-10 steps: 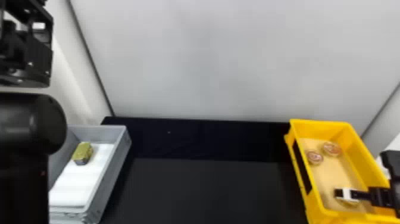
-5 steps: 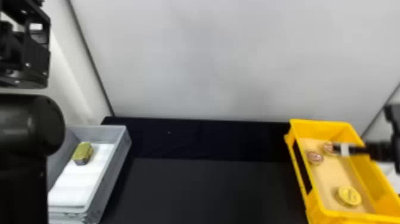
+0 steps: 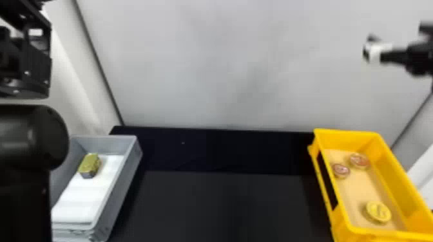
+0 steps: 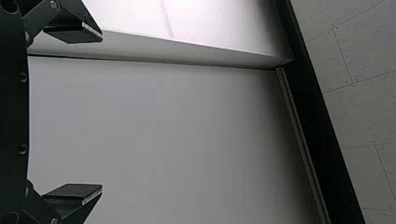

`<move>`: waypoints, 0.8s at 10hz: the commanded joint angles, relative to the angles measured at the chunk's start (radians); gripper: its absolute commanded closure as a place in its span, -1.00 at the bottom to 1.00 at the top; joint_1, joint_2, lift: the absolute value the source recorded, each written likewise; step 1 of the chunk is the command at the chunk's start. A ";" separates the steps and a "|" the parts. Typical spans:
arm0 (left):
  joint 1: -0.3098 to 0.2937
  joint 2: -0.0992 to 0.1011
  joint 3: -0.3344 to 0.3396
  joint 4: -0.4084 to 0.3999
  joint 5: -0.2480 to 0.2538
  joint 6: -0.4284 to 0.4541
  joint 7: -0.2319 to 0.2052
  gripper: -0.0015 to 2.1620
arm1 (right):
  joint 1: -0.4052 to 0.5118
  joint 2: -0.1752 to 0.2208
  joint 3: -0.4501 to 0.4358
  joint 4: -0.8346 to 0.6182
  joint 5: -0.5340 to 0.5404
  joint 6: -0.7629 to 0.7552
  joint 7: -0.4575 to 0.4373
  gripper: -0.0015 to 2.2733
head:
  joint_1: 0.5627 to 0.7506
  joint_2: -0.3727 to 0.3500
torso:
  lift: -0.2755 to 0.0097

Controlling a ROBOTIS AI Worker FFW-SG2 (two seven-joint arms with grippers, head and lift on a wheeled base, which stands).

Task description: Pick up the round yellow can and place it in the yellow rectangular box

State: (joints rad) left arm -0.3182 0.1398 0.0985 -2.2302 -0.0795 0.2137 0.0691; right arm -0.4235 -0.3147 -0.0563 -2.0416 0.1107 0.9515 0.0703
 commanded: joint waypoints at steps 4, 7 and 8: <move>0.019 0.006 0.032 -0.006 0.006 -0.022 0.002 -0.87 | -0.147 0.006 0.136 -0.072 -0.031 -0.529 -0.216 -0.91 | 0.07 0.18 | 0.88; 0.028 0.008 0.041 -0.006 0.009 -0.034 0.003 -0.87 | -0.216 -0.032 0.196 -0.058 -0.019 -0.677 -0.271 -0.92 | 0.07 0.18 | 0.88; 0.030 0.008 0.041 -0.006 0.009 -0.034 0.003 -0.87 | -0.216 -0.032 0.199 -0.060 -0.016 -0.697 -0.282 -0.92 | 0.07 0.18 | 0.88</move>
State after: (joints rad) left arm -0.2903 0.1471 0.1388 -2.2365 -0.0710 0.1813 0.0719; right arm -0.6310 -0.3423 0.1314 -2.1026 0.0878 0.2940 -0.2019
